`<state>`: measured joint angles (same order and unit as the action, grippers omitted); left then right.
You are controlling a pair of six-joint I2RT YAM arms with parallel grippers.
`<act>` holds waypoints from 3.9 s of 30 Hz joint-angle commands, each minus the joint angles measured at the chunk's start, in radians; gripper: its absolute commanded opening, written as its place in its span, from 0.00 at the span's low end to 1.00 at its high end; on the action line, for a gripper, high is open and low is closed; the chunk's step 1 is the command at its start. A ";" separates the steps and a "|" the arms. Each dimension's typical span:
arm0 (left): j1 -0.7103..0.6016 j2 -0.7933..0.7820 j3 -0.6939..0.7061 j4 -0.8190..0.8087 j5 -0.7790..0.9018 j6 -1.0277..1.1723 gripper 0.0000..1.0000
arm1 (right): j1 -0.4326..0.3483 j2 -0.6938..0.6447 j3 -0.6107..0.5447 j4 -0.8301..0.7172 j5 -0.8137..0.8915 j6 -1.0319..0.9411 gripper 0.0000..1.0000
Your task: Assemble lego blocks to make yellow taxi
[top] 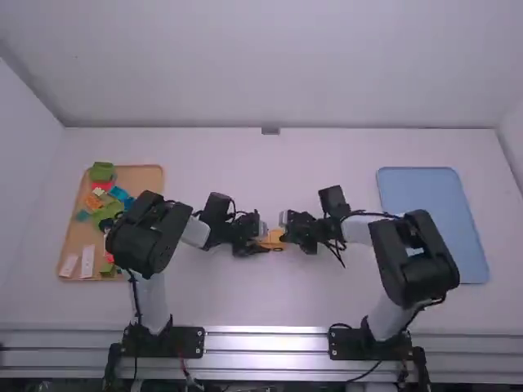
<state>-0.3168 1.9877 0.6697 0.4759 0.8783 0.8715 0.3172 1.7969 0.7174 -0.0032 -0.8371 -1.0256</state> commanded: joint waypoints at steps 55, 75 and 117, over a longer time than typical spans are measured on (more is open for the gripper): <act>0.003 -0.051 0.216 -0.337 -0.182 0.002 0.99 | -0.048 -0.441 0.193 -0.008 0.274 0.504 0.99; -0.001 -0.670 0.743 -1.295 -1.186 -0.991 0.99 | -0.053 -0.393 0.245 0.354 -0.211 0.716 0.99; 1.090 -0.859 0.595 -1.503 -0.965 -1.237 0.99 | 0.108 -0.081 0.600 0.333 -0.264 0.842 0.99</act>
<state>0.7197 1.0889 1.2686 -1.0382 -0.2249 -0.4759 0.4320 1.7138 1.2800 0.3275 -1.0988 -0.1829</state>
